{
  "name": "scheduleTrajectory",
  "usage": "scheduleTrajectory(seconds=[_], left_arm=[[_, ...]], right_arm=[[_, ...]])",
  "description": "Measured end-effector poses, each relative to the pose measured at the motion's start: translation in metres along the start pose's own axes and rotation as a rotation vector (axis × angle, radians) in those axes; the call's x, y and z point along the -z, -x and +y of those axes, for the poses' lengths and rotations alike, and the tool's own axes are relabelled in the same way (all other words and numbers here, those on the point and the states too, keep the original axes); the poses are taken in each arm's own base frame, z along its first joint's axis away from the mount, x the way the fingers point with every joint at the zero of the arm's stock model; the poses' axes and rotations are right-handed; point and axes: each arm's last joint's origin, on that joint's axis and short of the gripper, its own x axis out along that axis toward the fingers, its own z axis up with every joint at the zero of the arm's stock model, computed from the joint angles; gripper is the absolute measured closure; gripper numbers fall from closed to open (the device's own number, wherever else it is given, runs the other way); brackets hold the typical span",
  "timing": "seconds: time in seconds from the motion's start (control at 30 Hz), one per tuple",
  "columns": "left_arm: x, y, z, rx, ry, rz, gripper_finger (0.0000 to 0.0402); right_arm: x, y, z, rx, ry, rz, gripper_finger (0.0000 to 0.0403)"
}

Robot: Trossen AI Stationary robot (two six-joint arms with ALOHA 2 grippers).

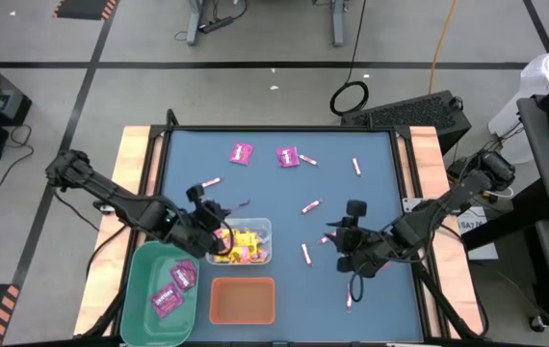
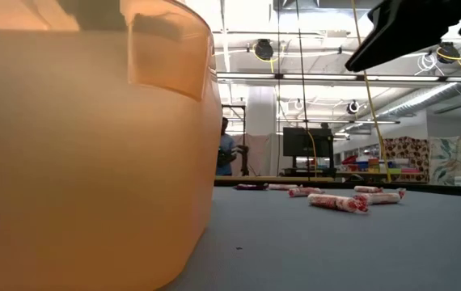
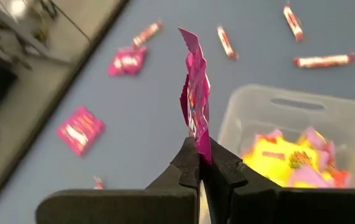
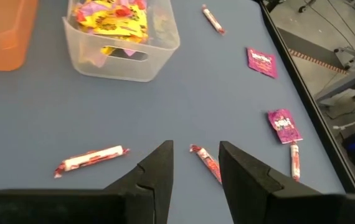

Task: Sort candy
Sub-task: Put the purple candy into the green bin

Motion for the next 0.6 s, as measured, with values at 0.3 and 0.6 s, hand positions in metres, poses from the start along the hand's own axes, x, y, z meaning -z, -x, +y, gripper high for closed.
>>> scheduleTrajectory(seconds=[0.3, 0.6], left_arm=[[0.027, 0.003, -0.011, 0.068, 0.12, 0.286, 0.0393], [0.044, 0.023, -0.031, 0.238, 0.083, 0.431, 0.0393]], right_arm=[[-0.001, -0.004, -0.005, 0.01, -0.018, 0.013, 0.0284], [-0.002, -0.004, -0.004, -0.011, -0.024, 0.013, 0.0284]])
